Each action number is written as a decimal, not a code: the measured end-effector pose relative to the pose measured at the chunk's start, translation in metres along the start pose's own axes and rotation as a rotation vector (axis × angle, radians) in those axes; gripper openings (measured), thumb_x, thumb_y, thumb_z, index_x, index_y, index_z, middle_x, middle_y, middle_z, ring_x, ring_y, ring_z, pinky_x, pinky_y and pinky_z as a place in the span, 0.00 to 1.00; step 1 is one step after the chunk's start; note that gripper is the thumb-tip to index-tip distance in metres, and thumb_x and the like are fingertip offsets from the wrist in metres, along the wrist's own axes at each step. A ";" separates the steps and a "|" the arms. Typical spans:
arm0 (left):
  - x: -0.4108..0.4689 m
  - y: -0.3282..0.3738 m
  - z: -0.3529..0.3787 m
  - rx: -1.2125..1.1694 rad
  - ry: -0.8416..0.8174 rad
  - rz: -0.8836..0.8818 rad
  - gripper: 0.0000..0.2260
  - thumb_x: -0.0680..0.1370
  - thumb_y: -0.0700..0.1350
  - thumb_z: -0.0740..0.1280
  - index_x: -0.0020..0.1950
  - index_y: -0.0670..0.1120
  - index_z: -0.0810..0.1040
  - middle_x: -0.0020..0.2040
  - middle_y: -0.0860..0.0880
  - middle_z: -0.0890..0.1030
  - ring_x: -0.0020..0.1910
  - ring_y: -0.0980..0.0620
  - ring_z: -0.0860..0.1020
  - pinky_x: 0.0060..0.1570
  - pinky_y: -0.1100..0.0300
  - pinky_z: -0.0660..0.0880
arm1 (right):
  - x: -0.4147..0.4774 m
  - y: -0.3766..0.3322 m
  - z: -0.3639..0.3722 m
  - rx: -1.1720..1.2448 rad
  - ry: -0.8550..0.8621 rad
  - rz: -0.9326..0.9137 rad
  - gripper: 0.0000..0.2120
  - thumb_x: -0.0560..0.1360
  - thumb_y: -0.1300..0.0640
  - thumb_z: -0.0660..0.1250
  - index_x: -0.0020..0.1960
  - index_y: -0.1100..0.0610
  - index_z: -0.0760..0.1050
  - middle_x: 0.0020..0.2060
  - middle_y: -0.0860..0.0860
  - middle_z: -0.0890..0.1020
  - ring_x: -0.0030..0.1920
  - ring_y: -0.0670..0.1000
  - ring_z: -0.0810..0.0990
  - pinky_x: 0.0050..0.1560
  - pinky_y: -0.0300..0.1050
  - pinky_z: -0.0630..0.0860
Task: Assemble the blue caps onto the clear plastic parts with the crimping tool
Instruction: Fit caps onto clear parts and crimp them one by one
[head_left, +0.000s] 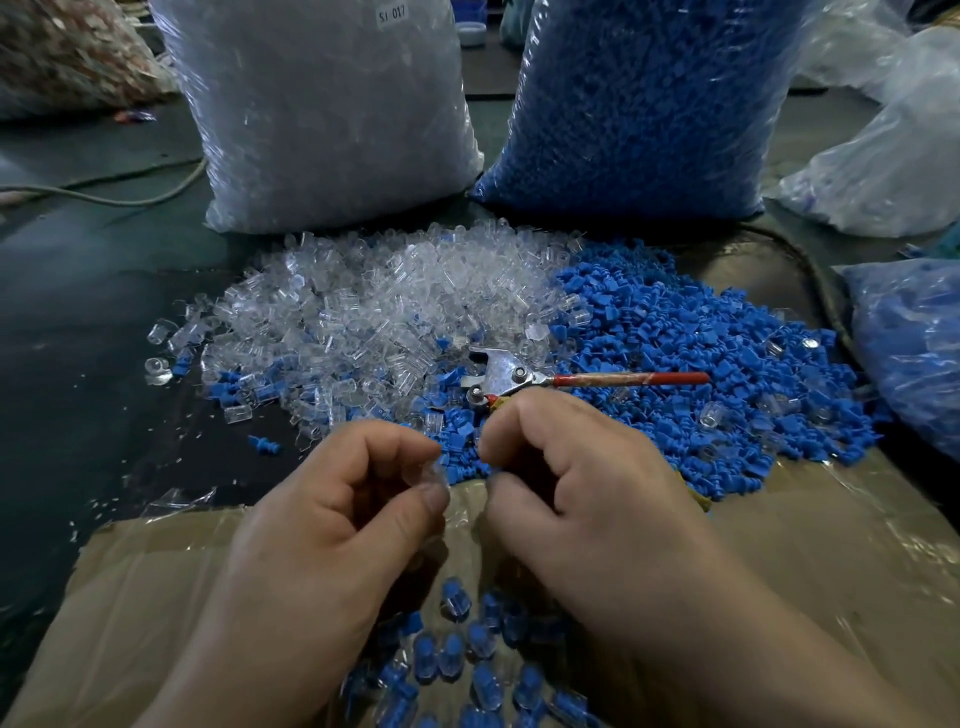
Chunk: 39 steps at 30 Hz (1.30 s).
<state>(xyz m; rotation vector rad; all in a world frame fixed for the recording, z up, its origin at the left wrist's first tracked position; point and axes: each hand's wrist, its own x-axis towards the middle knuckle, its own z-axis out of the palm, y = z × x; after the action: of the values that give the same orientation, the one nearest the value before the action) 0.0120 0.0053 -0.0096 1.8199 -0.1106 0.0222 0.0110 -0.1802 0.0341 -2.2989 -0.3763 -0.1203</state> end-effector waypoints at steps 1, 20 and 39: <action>0.000 0.000 0.000 0.017 -0.004 0.006 0.17 0.63 0.62 0.72 0.50 0.62 0.82 0.39 0.52 0.84 0.35 0.52 0.83 0.36 0.53 0.80 | -0.001 0.000 0.001 0.092 0.020 0.041 0.06 0.73 0.53 0.68 0.46 0.46 0.71 0.43 0.42 0.76 0.42 0.44 0.76 0.39 0.39 0.74; 0.000 0.000 0.001 0.044 -0.034 0.023 0.17 0.63 0.62 0.73 0.50 0.61 0.82 0.39 0.49 0.85 0.37 0.46 0.84 0.39 0.38 0.82 | 0.001 0.003 0.005 0.066 -0.014 -0.110 0.08 0.74 0.54 0.66 0.52 0.46 0.80 0.47 0.39 0.79 0.51 0.41 0.78 0.52 0.37 0.75; -0.003 0.010 0.000 -0.220 -0.083 -0.042 0.13 0.64 0.53 0.76 0.47 0.53 0.84 0.38 0.46 0.85 0.34 0.52 0.82 0.33 0.62 0.77 | -0.002 0.004 0.006 0.036 0.035 -0.222 0.07 0.77 0.55 0.66 0.54 0.52 0.79 0.47 0.44 0.80 0.50 0.42 0.78 0.51 0.41 0.74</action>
<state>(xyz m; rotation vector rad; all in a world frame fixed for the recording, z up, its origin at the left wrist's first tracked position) 0.0081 0.0028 0.0001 1.6027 -0.1286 -0.0923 0.0102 -0.1785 0.0271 -2.2105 -0.6098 -0.2623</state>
